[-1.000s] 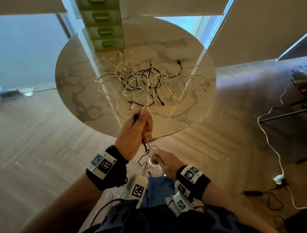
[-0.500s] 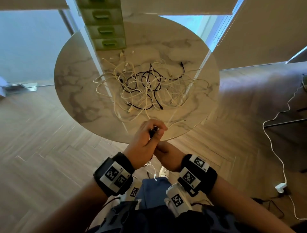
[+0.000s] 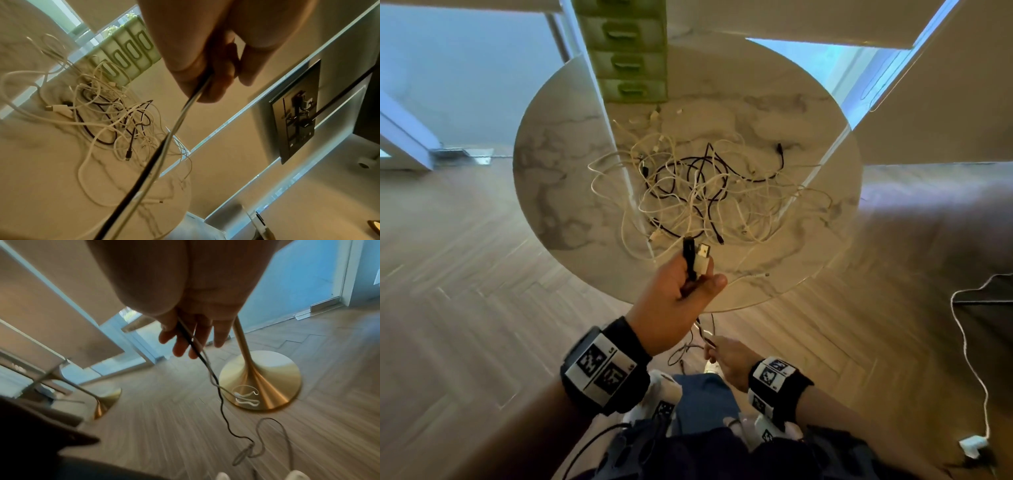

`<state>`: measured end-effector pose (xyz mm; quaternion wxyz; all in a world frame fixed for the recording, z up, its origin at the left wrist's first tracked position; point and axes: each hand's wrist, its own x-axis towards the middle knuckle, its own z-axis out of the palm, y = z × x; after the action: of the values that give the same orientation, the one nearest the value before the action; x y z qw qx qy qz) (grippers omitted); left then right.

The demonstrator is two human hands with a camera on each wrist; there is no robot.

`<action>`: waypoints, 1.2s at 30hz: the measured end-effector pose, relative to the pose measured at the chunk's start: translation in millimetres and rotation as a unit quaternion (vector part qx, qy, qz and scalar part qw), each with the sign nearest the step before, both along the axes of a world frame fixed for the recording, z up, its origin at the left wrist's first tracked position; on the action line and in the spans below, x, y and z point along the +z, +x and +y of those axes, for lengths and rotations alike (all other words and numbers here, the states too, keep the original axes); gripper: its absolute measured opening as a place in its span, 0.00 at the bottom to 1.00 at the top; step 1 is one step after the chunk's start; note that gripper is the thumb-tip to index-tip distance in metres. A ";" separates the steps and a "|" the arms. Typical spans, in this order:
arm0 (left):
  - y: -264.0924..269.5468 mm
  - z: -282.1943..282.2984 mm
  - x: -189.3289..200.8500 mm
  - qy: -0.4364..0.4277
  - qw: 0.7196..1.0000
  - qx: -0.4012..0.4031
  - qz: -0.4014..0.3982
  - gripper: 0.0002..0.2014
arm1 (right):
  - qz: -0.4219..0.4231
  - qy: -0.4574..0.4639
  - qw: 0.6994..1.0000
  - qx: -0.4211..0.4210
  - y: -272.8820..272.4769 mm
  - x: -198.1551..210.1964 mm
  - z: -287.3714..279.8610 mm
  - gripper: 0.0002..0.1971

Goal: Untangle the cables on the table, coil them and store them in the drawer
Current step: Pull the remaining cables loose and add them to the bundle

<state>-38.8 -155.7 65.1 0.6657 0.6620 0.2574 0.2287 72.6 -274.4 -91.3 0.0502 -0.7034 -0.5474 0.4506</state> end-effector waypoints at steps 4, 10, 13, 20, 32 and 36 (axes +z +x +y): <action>5.4 -1.9 3.3 0.009 0.999 0.033 -0.015 0.08 | -0.034 -0.116 0.992 0.047 27.3 -29.3 -16.9 0.13; 13.3 5.0 0.0 -0.041 0.997 0.069 -0.018 0.09 | -0.110 -0.130 0.979 0.109 64.7 15.6 1.5 0.22; 18.2 -0.8 -14.4 -0.034 0.995 0.081 0.037 0.06 | -0.048 0.056 0.995 0.069 76.5 69.7 44.1 0.13; 31.4 -15.6 -33.0 -0.065 0.988 0.110 0.091 0.09 | -0.021 0.149 0.984 0.093 76.6 112.4 116.1 0.09; 8.0 15.4 -27.7 -0.174 0.973 0.146 0.040 0.16 | -0.098 0.050 0.994 0.010 54.6 50.7 184.2 0.19; -3.0 36.9 -29.1 -0.203 0.967 0.142 0.061 0.10 | -0.125 0.090 0.988 -0.011 53.6 42.3 187.3 0.17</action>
<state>-41.8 -118.8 36.0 0.7301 0.4824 0.4298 0.2226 126.2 -87.0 -49.0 0.0497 -0.7530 -0.5796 0.3077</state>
